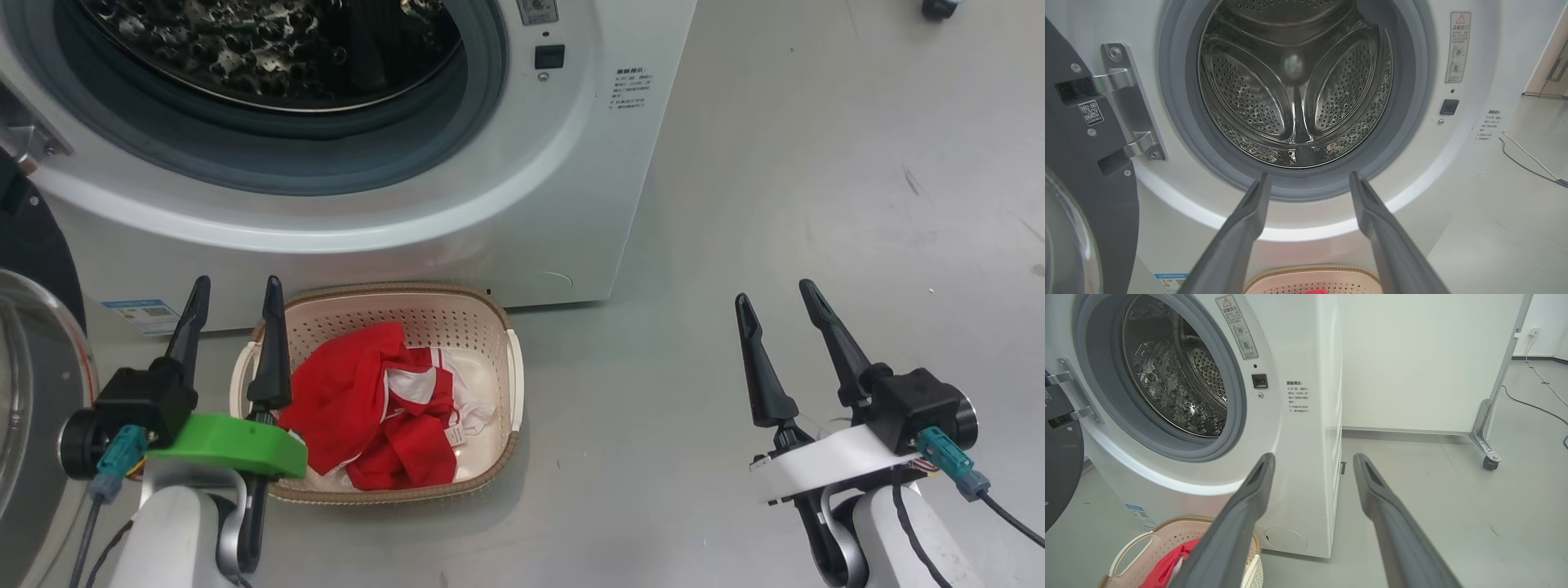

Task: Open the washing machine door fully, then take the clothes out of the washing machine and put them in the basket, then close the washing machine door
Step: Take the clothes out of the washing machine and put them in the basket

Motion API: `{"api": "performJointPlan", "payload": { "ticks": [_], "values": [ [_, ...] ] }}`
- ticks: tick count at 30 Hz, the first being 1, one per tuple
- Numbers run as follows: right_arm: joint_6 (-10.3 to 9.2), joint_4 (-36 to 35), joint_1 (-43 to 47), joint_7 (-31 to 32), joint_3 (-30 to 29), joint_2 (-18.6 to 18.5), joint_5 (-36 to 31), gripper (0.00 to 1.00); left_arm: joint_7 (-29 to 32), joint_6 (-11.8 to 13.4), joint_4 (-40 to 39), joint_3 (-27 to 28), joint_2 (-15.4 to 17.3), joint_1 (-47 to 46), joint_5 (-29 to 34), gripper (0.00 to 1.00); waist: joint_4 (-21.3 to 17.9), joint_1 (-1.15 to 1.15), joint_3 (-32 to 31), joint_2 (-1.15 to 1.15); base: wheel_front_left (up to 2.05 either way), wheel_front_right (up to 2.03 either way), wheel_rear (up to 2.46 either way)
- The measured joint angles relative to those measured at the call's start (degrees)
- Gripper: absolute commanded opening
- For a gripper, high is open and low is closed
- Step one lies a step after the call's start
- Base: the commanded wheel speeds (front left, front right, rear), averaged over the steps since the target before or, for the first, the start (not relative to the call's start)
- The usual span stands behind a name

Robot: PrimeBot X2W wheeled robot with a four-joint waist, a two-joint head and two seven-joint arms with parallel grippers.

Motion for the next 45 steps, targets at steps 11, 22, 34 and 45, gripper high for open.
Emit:
{"api": "performJointPlan", "payload": {
  "ticks": [11, 22, 34, 45],
  "values": [
    [-0.48, 0.3, 5.1, 0.0, 0.3, 0.2, 0.0, 1.00, 0.0, 0.1, -3.6, -2.1, 0.0, 9.3, 0.9, 1.00, 2.1, 0.00, -6.8, 0.00, 0.00, 0.00, 0.00],
    [-1.36, -0.4, 9.0, 0.0, 0.7, 0.5, -0.5, 1.00, 0.1, 1.2, -6.6, -3.3, 0.1, 17.1, 1.0, 1.00, 2.3, 0.00, -11.0, 0.00, 0.00, 0.00, 0.00],
    [-2.00, -2.2, 11.1, 0.0, 0.7, 0.7, -0.9, 1.00, 1.3, 2.4, -11.1, -4.3, 0.1, 20.1, 1.0, 1.00, 2.0, 0.00, -11.8, 0.00, 0.00, 0.00, 0.00],
    [-2.01, -3.1, 11.4, 0.0, 0.7, 0.8, -1.0, 1.00, 2.4, 3.1, -14.2, -4.7, 0.2, 21.9, 1.2, 1.00, 1.6, 0.00, -12.0, 0.00, 0.00, 0.00, 0.00]
  ]
}}
